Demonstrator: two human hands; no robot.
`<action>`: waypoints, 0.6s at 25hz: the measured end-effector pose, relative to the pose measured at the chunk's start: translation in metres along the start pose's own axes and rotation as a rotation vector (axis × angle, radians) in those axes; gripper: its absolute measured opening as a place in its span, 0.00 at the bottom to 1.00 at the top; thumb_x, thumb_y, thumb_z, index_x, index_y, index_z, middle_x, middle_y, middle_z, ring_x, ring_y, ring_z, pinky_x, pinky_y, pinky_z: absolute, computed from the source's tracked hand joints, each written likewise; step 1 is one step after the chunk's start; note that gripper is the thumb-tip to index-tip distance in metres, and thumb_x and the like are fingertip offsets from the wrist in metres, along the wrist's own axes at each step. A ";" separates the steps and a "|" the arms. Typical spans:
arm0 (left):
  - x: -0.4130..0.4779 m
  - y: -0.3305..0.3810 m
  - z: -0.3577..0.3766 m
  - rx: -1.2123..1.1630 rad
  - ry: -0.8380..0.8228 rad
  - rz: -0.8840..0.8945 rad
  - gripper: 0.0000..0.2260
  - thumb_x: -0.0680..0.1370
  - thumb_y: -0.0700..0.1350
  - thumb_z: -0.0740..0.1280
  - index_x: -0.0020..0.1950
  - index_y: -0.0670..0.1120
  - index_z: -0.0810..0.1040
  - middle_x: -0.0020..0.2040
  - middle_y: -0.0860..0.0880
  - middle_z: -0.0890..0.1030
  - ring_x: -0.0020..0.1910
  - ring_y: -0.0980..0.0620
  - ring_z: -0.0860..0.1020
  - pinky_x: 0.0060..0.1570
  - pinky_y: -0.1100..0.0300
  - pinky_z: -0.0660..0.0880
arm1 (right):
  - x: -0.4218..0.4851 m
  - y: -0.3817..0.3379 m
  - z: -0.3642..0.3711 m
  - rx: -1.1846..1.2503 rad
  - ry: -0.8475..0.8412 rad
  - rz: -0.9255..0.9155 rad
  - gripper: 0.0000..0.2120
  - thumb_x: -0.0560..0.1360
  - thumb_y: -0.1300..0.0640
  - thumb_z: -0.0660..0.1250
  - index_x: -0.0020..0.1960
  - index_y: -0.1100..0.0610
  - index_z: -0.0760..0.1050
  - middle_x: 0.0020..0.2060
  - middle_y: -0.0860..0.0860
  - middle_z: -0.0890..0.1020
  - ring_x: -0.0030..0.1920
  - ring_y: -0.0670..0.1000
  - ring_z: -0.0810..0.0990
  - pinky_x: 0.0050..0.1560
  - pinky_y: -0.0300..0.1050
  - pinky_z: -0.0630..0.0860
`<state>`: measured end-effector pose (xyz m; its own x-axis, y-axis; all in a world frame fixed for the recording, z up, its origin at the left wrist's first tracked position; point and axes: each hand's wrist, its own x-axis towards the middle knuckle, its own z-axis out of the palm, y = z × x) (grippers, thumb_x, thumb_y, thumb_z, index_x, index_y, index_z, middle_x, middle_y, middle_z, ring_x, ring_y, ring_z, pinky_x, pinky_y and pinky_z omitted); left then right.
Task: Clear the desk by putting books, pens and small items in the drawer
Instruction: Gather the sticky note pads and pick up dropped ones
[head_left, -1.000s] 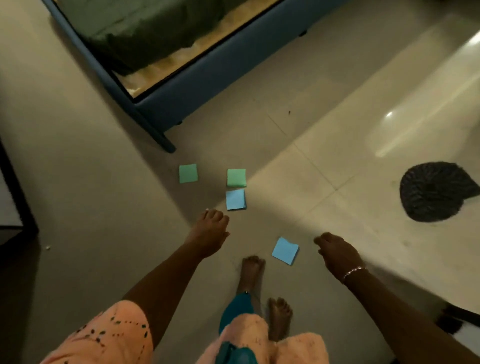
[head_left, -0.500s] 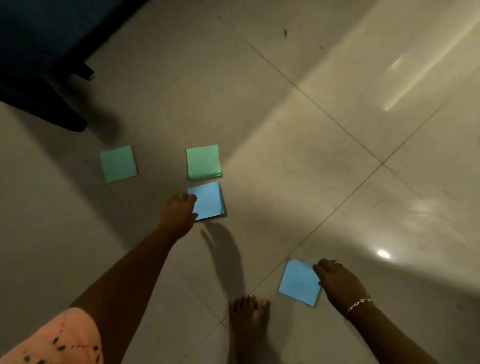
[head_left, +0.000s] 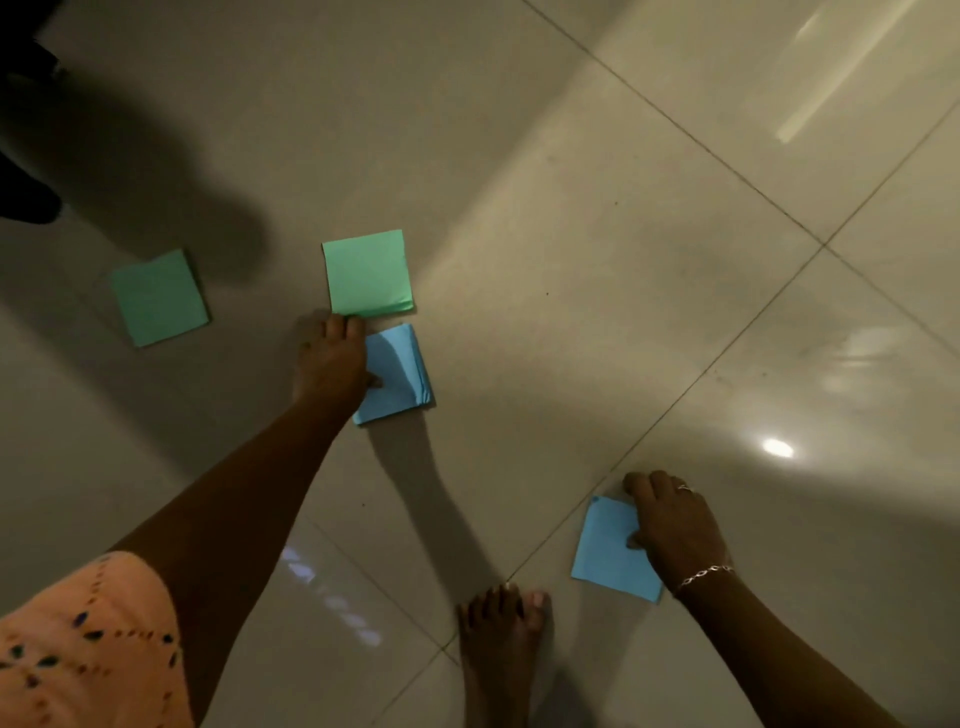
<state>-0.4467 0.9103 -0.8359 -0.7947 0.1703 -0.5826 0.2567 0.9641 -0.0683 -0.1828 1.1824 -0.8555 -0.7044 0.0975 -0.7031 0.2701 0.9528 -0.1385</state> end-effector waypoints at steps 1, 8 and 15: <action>0.000 0.001 0.001 -0.007 0.005 -0.025 0.33 0.69 0.45 0.74 0.68 0.35 0.63 0.67 0.34 0.66 0.67 0.36 0.64 0.61 0.45 0.65 | -0.001 -0.001 -0.001 -0.001 0.000 0.002 0.37 0.30 0.55 0.82 0.39 0.60 0.79 0.31 0.56 0.79 0.29 0.59 0.79 0.26 0.46 0.75; -0.009 0.004 0.003 -0.263 0.037 -0.229 0.32 0.69 0.41 0.75 0.66 0.33 0.64 0.65 0.32 0.68 0.63 0.34 0.68 0.57 0.45 0.67 | -0.001 0.001 0.000 0.013 0.006 -0.013 0.34 0.33 0.57 0.83 0.38 0.61 0.76 0.31 0.57 0.79 0.28 0.58 0.78 0.24 0.47 0.74; -0.088 0.031 -0.011 -0.397 0.143 -0.213 0.14 0.77 0.34 0.60 0.62 0.35 0.70 0.58 0.34 0.75 0.58 0.35 0.74 0.52 0.48 0.68 | -0.028 -0.006 -0.044 -0.047 -0.113 -0.041 0.17 0.77 0.56 0.59 0.65 0.51 0.69 0.59 0.53 0.77 0.59 0.55 0.75 0.53 0.45 0.72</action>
<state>-0.3746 0.9271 -0.7780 -0.8820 -0.0402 -0.4696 -0.1282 0.9793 0.1569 -0.1937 1.1864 -0.8036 -0.6349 0.0271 -0.7721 0.2096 0.9679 -0.1384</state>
